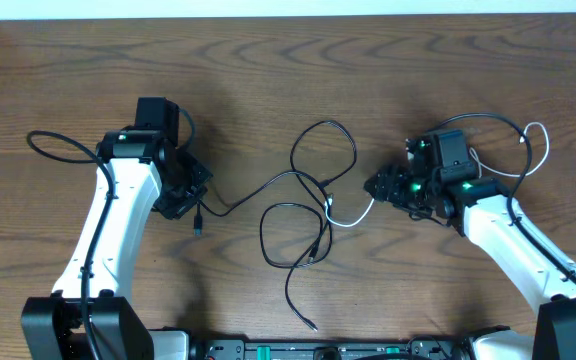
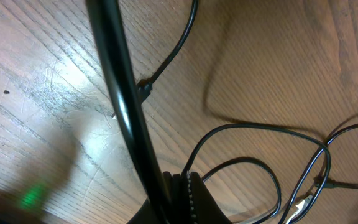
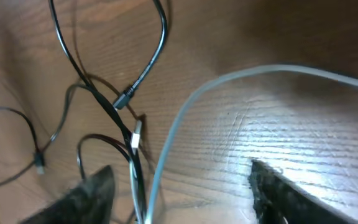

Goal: Untangle cables
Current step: 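Pull the white cable out to the right edge and release it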

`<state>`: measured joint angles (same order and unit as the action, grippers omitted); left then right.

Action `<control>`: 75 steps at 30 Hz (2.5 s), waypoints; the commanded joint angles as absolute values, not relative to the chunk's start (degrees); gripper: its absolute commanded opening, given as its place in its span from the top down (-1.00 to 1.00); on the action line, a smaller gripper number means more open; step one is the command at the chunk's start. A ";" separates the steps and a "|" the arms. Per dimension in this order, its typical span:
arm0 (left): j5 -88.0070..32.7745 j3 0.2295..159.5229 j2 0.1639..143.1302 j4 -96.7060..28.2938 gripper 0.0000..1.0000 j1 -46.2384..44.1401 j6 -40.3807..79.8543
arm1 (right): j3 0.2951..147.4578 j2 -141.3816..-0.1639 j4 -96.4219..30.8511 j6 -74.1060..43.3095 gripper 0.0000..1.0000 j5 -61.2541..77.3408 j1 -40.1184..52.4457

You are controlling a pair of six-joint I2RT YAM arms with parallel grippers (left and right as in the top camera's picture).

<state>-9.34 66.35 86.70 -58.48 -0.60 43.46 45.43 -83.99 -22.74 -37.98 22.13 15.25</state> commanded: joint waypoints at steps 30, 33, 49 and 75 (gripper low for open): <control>-9.45 67.20 86.80 -59.48 0.85 -0.73 43.09 | 50.24 -83.64 -8.69 -32.91 0.98 24.64 14.63; -9.45 67.20 86.80 -59.55 0.85 -0.73 43.09 | 54.17 -80.88 -9.43 -32.95 0.98 24.60 6.90; -9.45 67.20 86.80 -59.51 0.85 -0.73 43.09 | 56.45 -77.71 -25.36 -29.87 0.98 2.98 -32.58; -15.86 67.20 86.80 -56.69 0.85 -0.75 36.67 | 56.07 -77.97 -27.77 -29.36 -0.33 18.11 -38.96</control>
